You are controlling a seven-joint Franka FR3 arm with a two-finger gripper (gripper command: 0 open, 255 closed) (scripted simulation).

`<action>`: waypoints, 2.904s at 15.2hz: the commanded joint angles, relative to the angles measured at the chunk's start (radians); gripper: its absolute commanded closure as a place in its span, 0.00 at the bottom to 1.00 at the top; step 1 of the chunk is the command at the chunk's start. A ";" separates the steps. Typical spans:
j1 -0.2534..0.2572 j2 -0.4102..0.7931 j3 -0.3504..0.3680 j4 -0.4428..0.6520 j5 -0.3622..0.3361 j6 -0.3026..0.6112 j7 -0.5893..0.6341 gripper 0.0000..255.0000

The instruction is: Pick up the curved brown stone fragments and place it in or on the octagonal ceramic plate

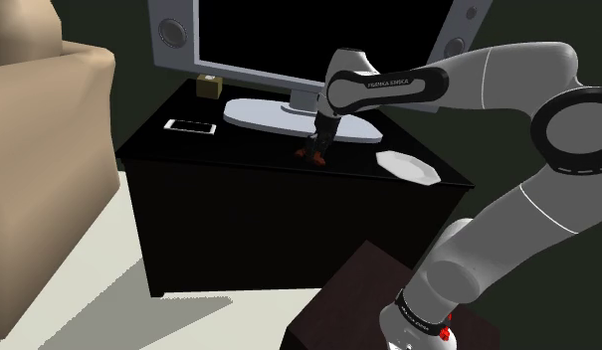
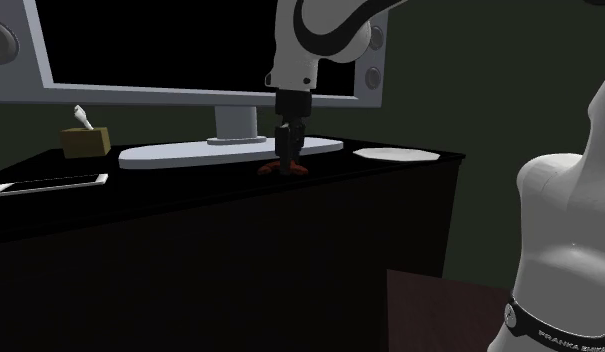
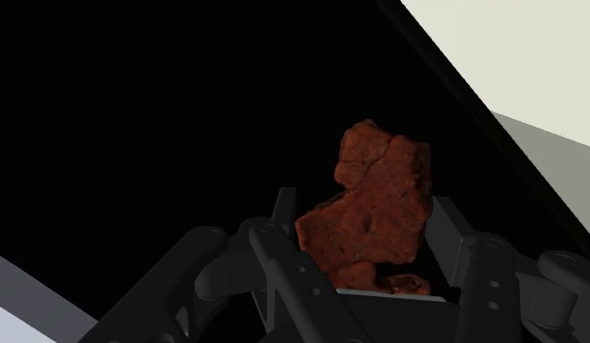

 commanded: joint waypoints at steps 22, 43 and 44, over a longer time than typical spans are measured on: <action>0.002 -0.018 0.004 0.171 0.003 -0.189 -0.005 1.00; -0.156 -0.298 -0.268 0.014 -0.126 -0.284 -0.379 1.00; -0.165 -0.305 -0.286 0.014 -0.135 -0.288 -0.402 1.00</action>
